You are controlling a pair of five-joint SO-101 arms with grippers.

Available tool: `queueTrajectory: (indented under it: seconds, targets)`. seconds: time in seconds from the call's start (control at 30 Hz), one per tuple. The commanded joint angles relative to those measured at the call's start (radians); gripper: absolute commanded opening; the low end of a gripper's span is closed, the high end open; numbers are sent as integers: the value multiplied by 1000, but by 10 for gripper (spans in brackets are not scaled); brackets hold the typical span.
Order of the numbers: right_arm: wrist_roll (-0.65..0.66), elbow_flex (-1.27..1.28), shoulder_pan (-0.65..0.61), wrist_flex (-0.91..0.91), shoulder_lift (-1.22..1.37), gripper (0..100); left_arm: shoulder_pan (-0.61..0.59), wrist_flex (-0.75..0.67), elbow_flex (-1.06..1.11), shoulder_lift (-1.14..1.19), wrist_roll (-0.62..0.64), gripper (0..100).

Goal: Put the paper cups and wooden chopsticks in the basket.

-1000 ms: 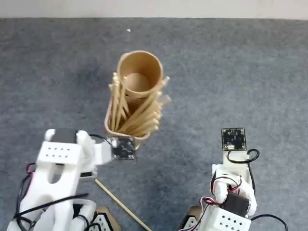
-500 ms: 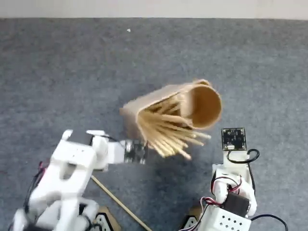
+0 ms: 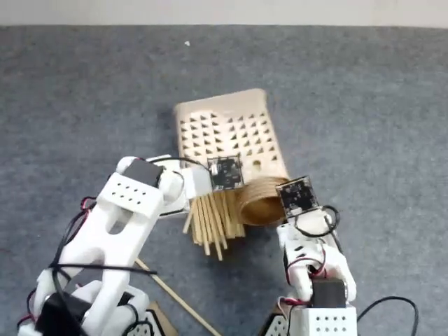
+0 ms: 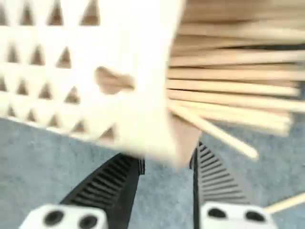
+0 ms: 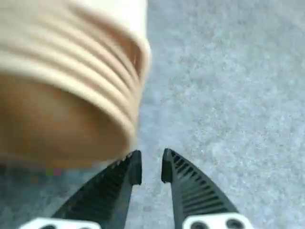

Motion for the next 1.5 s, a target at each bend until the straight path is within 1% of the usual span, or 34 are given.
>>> queueTrajectory:
  seconds: [0.0,0.07,0.17,0.27,0.33,0.4,0.43,0.53,0.57,0.63,0.73,0.83,0.97,1.03,1.17,1.27,1.4,1.47]
  targets:
    - [-21,50,-59,5,-1,88,36,25,-84,-4,51,182]
    - [-23,48,-73,4,-1,88,64,21,-102,-4,92,182]
    - [-23,51,-68,7,-1,88,99,28,-127,-4,117,182]
    - [-21,56,-16,8,-1,88,97,41,-163,-12,163,182]
    - [-23,53,27,19,-1,88,88,94,-188,-10,163,182]
    - [-23,50,42,77,-2,88,87,160,-193,-5,157,182]
    - [-20,50,44,114,-10,88,82,199,-191,-5,135,182]
    - [-17,50,50,200,-10,88,7,350,-154,-13,-57,178]
    - [-8,50,73,214,-12,88,-27,384,-136,-13,-100,178]
    - [28,50,147,214,-12,88,-113,407,-79,-13,-180,178]
    - [31,50,260,213,-12,88,-205,407,45,-13,-327,178]
    - [31,56,337,213,-12,88,-236,367,150,-13,-427,179]
    - [31,54,446,213,-12,88,-232,264,259,-5,-482,182]
    - [32,56,479,213,-12,88,-234,227,297,-5,-517,182]
    - [32,59,486,211,-12,88,-234,181,348,-5,-539,182]
    - [32,59,486,211,-12,88,-239,118,386,-4,-537,182]
    - [32,61,484,211,-12,88,-239,-5,450,-4,-535,178]
    - [32,62,484,211,-12,88,-240,-31,456,-4,-535,177]
